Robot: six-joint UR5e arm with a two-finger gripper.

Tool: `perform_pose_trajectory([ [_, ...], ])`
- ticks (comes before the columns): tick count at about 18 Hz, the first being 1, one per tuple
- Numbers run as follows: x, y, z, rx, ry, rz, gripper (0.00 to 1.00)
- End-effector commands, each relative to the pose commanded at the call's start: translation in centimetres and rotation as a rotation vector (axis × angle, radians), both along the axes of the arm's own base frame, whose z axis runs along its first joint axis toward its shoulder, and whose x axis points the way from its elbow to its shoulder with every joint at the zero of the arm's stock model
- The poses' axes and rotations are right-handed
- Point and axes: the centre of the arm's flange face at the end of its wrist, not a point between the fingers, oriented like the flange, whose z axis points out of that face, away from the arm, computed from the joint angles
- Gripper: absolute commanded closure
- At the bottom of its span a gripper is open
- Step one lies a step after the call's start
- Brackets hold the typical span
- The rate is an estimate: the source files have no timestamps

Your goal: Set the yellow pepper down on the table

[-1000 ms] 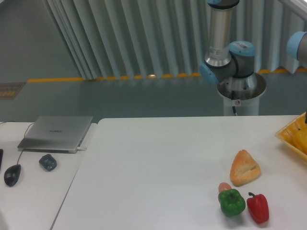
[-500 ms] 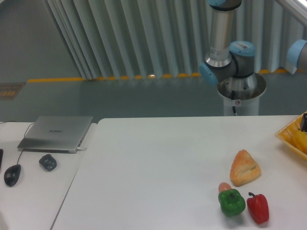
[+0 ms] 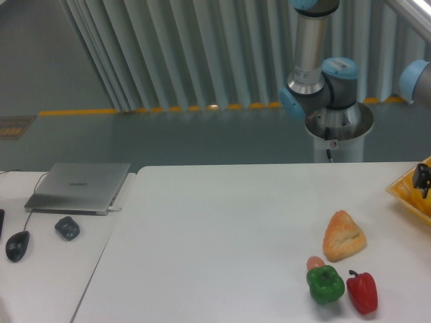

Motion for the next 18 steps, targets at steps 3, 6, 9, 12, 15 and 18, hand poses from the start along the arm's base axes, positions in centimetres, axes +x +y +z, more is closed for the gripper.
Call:
perform_pose_trajectory([
  [3,-0.1,0.6,-0.8,-0.006,-0.009,-0.009,0.00],
  [6,-0.1,0.6,-0.8,-0.010,-0.011,-0.011,0.00],
  [9,-0.1,0.4,-0.8,-0.010,-0.006,-0.016,0.00],
  [12,-0.3,0.3,-0.9,-0.013,-0.005,-0.015,0.00],
  [15,-0.4,0.2,-1.1,-0.014,-0.008,-0.012,0.00],
  [18,-0.5,0.1,-1.6,-0.019,-0.016,-0.011,0.00],
])
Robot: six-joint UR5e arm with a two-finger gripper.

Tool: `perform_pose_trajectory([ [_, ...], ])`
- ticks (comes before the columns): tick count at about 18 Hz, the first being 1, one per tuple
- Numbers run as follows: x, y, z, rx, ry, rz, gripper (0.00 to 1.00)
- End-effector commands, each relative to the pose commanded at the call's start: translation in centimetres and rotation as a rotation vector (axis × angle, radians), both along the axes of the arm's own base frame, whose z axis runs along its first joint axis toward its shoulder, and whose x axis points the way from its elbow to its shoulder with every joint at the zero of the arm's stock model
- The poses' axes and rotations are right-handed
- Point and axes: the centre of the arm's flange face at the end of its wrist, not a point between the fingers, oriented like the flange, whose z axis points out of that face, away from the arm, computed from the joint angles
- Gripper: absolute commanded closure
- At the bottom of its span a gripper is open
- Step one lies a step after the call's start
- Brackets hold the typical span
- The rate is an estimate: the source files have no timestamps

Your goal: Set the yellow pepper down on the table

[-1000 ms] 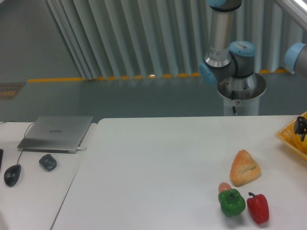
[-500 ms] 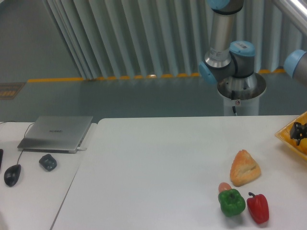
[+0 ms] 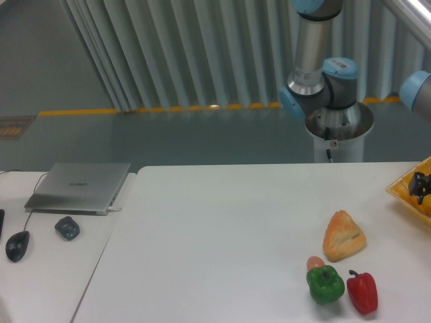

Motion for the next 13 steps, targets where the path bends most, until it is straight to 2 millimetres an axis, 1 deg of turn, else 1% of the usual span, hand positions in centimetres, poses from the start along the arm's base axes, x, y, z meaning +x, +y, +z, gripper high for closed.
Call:
perform_pose_trajectory([
  [5,-0.2,-0.2,-0.5,-0.011,-0.009,0.002,0.00],
  [7,-0.6,-0.8,-0.5,-0.012,-0.008,0.013,0.00],
  [13,-0.6,-0.7,-1.5,-0.019,-0.023,0.019,0.00],
])
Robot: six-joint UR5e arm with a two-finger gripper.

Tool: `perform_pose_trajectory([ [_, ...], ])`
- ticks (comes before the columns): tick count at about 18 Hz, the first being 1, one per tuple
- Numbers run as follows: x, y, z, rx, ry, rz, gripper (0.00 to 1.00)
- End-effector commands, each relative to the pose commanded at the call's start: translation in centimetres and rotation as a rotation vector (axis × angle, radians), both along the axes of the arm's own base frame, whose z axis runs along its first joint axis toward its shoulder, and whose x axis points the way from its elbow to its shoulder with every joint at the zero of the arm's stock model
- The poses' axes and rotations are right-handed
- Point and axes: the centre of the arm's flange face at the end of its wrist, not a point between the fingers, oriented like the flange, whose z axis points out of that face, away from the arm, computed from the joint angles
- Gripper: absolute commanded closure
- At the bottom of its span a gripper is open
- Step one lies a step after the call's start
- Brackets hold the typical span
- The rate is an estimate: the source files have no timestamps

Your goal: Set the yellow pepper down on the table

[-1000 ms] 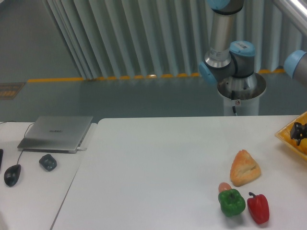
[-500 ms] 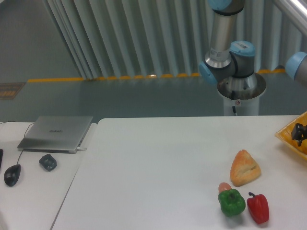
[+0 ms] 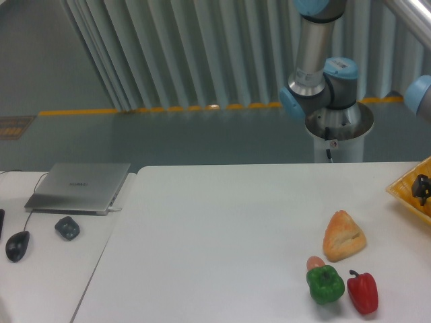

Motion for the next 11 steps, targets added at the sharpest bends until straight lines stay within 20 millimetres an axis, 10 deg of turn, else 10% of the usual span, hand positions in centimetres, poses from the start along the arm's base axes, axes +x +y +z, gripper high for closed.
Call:
perform_pose_trajectory([
  [11,0.50,0.26,-0.23,-0.005,-0.009,-0.005,0.00],
])
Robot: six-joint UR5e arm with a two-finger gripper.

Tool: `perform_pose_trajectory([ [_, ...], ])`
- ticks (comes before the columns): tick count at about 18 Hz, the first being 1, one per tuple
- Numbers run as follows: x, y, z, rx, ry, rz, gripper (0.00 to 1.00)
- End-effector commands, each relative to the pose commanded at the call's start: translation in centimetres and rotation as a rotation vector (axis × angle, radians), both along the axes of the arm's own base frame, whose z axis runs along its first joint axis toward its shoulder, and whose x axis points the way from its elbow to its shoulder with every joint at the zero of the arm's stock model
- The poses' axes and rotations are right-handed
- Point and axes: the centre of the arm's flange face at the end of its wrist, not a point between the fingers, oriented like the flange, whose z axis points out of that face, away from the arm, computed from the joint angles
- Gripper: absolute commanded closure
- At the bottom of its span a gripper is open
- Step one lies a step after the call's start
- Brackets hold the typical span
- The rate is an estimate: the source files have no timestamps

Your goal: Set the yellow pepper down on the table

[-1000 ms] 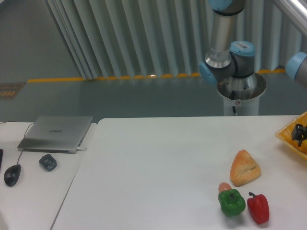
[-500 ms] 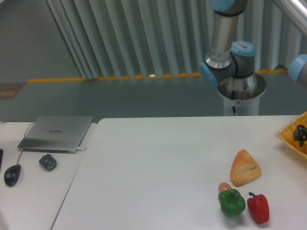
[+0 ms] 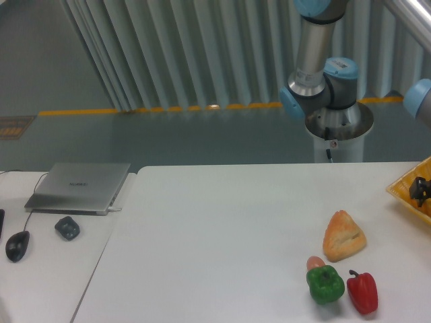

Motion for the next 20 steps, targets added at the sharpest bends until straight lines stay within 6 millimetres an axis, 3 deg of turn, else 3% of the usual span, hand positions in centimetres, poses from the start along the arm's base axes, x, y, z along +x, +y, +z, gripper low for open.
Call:
perform_pose_trajectory([
  [3,0.41,0.27,-0.63,-0.005,-0.010,-0.014,0.02],
  [5,0.48,0.34,-0.65,-0.005,-0.012,-0.018,0.09],
  [6,0.42,0.25,-0.65,-0.006,-0.012,-0.019,0.18],
  [8,0.33,0.05,-0.65,-0.019,-0.008,-0.020,0.20],
  [9,0.22,-0.14,-0.63,-0.032,-0.002,-0.021,0.35],
  [11,-0.01,-0.45,-0.47,-0.040,0.004,-0.021,0.39],
  [13,-0.18,-0.58,-0.25,-0.040,0.009,-0.017,0.50],
  [20,-0.38,-0.51,0.12,-0.039,0.014,-0.018,0.61],
])
